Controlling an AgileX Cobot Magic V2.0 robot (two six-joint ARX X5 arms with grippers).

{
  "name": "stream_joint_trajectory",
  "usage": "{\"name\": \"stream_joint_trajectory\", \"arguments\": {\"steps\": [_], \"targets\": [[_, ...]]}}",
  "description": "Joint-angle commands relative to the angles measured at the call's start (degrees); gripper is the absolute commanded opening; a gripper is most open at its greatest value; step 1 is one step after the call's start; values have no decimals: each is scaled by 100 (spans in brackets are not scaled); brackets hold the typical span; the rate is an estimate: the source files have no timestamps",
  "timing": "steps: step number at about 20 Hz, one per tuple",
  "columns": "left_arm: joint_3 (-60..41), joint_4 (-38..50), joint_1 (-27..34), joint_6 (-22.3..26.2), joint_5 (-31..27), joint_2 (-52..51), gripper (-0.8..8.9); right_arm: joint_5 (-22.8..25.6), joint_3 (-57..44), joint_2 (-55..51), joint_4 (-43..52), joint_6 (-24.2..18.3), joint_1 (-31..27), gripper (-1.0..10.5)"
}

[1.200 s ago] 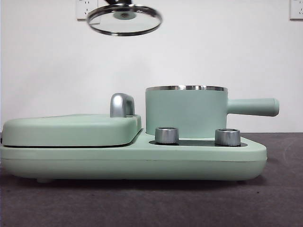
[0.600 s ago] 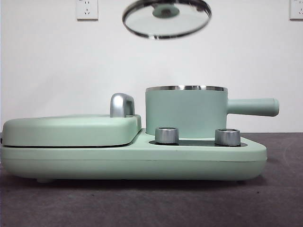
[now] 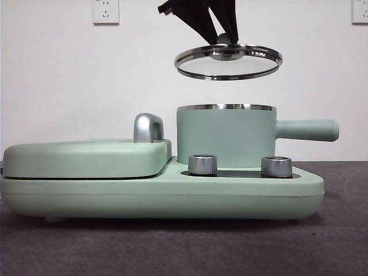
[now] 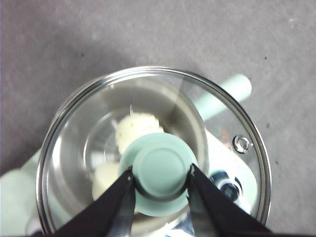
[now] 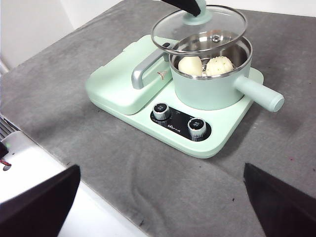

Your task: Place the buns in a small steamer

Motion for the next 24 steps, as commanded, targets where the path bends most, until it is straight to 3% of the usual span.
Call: {"name": "stream_joint_trajectory", "arguments": {"steps": [1,24], "targets": [[20,238,-35,188,9,-2,47,22,50,-9,63,39,28,528],[-87,634,291,455,295,695,19,-166,50,-9,409,-114,28,527]]}}
